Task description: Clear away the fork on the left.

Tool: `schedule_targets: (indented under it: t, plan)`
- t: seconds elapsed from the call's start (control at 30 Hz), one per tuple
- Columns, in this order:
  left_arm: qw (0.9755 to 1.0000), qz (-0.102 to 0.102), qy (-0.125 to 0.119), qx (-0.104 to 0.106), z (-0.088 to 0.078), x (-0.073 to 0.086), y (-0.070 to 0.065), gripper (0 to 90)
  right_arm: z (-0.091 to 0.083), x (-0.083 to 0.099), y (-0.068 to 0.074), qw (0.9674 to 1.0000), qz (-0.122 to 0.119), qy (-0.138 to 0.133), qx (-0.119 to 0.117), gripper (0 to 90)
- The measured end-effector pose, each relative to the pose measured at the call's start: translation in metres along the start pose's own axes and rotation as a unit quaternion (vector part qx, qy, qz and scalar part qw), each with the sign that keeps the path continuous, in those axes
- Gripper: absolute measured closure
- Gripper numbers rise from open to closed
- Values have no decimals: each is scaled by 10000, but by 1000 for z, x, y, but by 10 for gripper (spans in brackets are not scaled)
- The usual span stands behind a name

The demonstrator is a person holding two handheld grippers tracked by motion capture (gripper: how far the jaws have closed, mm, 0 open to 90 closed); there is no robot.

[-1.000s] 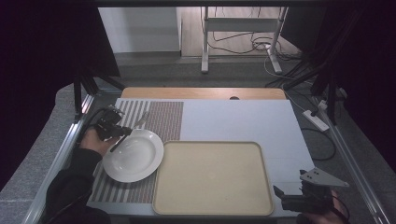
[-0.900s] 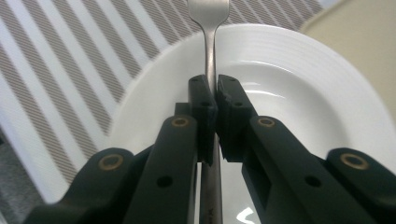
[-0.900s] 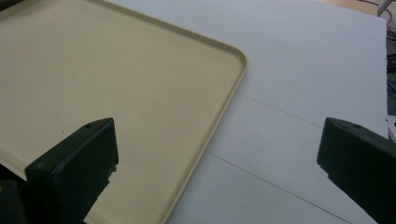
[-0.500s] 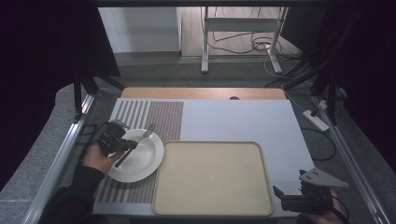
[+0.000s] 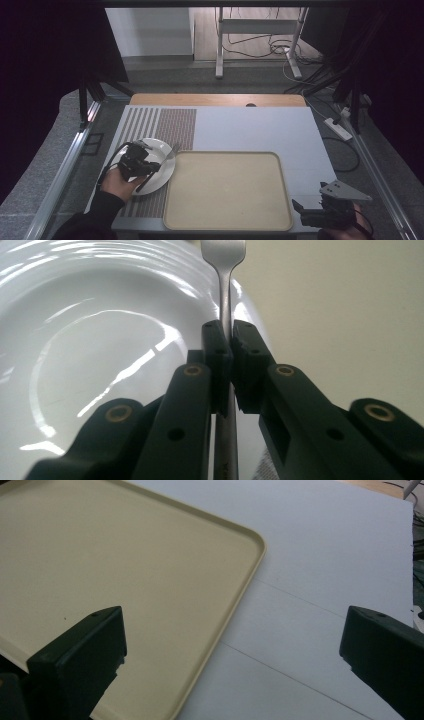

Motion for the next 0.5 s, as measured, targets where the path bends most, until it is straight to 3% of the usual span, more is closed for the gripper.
schedule_targets:
  t: [0.17,0.5]
  plan:
    - [9998,54,174,84,14,1,-23,850,0,0,0,10000,3,-1,-3,0]
    - [9979,430,442,172,45,1,-70,850,0,0,0,10000,1,7,-8,0]
Point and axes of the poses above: each handheld gripper's, and its own axes: z roughly forward along the jaws, x roughly out of its underside, y roughly to its left, the point moved 3 cm from there along z, roughly forward along the jaws, and after that the axes turned 15 degrees about -z, right-handed, at the moved point
